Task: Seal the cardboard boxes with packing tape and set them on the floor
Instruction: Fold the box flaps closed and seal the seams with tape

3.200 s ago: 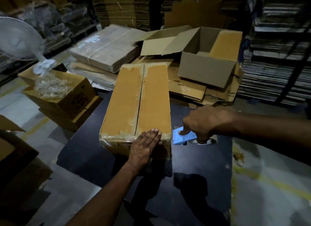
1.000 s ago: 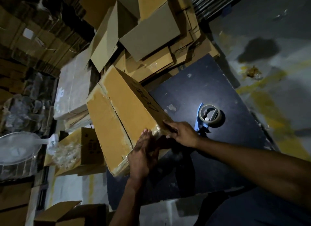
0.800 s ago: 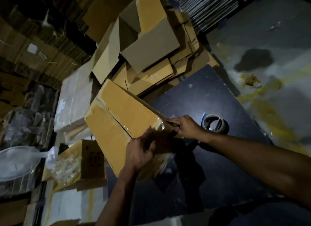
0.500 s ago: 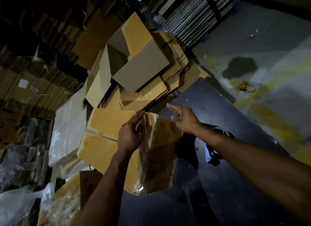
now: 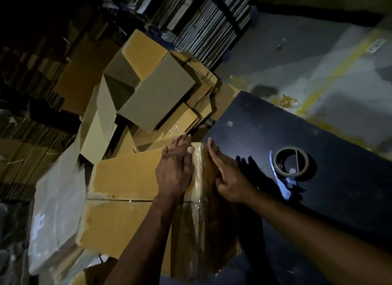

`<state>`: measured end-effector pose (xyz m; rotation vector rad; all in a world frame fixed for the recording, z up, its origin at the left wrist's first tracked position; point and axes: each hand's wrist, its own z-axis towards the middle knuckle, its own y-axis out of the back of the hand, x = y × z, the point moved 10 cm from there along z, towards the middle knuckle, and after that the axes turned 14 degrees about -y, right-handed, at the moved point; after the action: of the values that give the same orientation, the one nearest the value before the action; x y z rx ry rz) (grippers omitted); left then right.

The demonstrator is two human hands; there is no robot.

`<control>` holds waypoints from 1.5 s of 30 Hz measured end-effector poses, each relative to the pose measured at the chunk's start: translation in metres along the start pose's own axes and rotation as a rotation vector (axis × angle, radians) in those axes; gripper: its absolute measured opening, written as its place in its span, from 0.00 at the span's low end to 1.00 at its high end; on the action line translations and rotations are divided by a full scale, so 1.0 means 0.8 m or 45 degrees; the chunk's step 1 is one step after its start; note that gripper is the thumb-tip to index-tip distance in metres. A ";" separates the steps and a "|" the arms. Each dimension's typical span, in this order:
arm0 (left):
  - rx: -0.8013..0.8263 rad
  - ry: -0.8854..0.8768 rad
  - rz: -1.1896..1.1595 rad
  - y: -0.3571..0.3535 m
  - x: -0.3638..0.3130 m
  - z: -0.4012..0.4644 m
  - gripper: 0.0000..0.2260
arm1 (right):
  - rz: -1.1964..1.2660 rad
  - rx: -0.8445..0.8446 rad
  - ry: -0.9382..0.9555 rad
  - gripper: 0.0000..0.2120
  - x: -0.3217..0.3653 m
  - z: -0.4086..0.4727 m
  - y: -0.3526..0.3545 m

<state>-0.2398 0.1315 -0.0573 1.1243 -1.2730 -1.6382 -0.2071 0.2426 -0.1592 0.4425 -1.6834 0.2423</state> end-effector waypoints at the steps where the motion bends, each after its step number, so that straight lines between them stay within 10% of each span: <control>1: -0.025 -0.001 -0.007 -0.001 0.002 -0.001 0.22 | -0.030 -0.023 0.027 0.50 0.002 -0.006 -0.005; 8: -0.063 -0.046 -0.007 -0.006 0.006 -0.005 0.23 | -0.156 -0.358 0.082 0.45 -0.011 -0.035 0.014; 15: -0.056 -0.034 0.041 -0.007 0.003 -0.005 0.24 | -0.212 -0.259 -0.061 0.47 -0.001 -0.015 -0.010; 20: -0.048 -0.031 0.054 -0.007 0.004 -0.002 0.25 | 0.118 -0.512 0.009 0.27 -0.007 -0.040 0.044; 38: -0.097 -0.032 -0.005 -0.004 0.005 -0.001 0.23 | 0.741 -0.094 -0.081 0.16 -0.005 0.076 0.069; 45: -0.064 -0.017 -0.005 -0.002 0.000 -0.004 0.25 | 0.239 -0.469 -0.118 0.12 -0.020 0.026 0.080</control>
<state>-0.2370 0.1306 -0.0592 1.0879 -1.2315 -1.6739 -0.2510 0.2946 -0.1722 0.0211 -1.8147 0.0453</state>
